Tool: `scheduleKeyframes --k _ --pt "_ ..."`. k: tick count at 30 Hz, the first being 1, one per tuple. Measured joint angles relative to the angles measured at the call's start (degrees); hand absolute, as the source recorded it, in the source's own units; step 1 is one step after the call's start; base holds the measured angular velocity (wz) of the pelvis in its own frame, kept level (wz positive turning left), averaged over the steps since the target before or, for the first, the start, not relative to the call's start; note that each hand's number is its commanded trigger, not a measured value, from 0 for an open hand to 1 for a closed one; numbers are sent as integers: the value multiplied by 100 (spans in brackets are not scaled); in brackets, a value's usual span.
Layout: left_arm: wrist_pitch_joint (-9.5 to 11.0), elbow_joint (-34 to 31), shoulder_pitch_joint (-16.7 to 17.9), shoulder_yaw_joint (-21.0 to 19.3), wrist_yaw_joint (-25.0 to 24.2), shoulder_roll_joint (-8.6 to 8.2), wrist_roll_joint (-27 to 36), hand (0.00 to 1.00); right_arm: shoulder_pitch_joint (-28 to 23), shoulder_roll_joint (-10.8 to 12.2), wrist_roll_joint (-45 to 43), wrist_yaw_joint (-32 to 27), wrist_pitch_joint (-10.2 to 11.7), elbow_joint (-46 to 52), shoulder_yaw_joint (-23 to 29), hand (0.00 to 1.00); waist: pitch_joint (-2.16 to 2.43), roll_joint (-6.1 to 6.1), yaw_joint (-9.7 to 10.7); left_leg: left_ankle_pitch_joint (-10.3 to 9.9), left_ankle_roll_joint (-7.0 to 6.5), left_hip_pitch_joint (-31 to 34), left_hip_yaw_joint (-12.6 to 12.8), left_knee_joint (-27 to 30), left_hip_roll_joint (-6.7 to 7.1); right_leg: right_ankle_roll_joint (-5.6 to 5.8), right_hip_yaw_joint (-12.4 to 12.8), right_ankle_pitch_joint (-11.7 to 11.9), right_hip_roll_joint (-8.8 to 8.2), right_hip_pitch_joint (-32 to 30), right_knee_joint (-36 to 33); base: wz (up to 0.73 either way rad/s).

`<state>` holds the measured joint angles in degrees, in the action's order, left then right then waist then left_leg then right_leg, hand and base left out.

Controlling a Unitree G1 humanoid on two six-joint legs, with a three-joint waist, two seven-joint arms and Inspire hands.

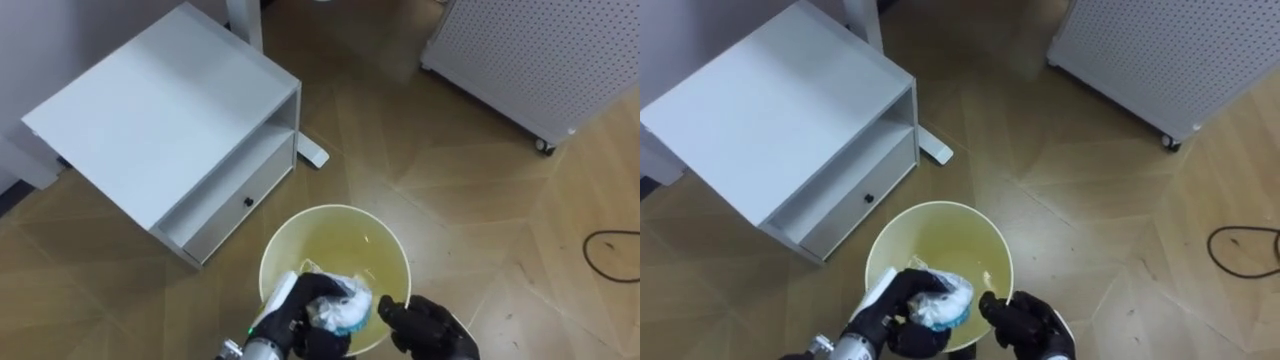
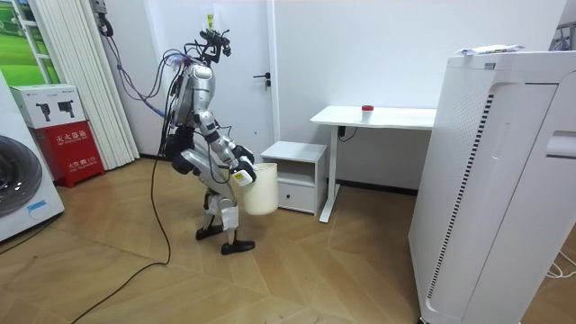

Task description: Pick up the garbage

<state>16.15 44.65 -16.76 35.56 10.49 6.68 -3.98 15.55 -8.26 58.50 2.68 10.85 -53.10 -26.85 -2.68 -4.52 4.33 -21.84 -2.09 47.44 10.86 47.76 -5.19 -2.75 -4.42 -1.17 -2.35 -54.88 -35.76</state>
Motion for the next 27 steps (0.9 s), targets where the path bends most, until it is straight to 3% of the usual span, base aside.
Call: scheduleKeyframes --k 1,2,10,18,27 --pt "0 -26 3 -1 -10 7 0 10 0 -4 -5 1 10 10 0 100 0 0 -5 -1 -2 0 0 -1 0 1 2 0 -2 0 0 0" --pt "0 -35 3 -2 -11 7 0 0 0 -2 -5 1 20 12 0 100 0 0 -9 -2 -3 1 0 -1 0 1 2 1 -1 0 -1 0" --pt "-1 -78 32 -30 -120 7 -75 0 1 -35 -30 1 64 15 3 100 4 6 -46 -8 -17 0 8 -2 2 15 -18 13 10 7 8 0" --pt "0 -115 51 75 -163 -4 -734 0 -122 -23 33 13 136 -8 0 100 8 16 -151 1 -32 -43 51 -11 -22 17 23 38 34 45 31 -1" --pt "0 -145 66 5 -157 -31 -1084 0 -311 -92 -120 300 144 -154 -13 100 14 143 -335 -1 -31 -303 52 -63 -99 16 -25 81 65 351 210 -1"
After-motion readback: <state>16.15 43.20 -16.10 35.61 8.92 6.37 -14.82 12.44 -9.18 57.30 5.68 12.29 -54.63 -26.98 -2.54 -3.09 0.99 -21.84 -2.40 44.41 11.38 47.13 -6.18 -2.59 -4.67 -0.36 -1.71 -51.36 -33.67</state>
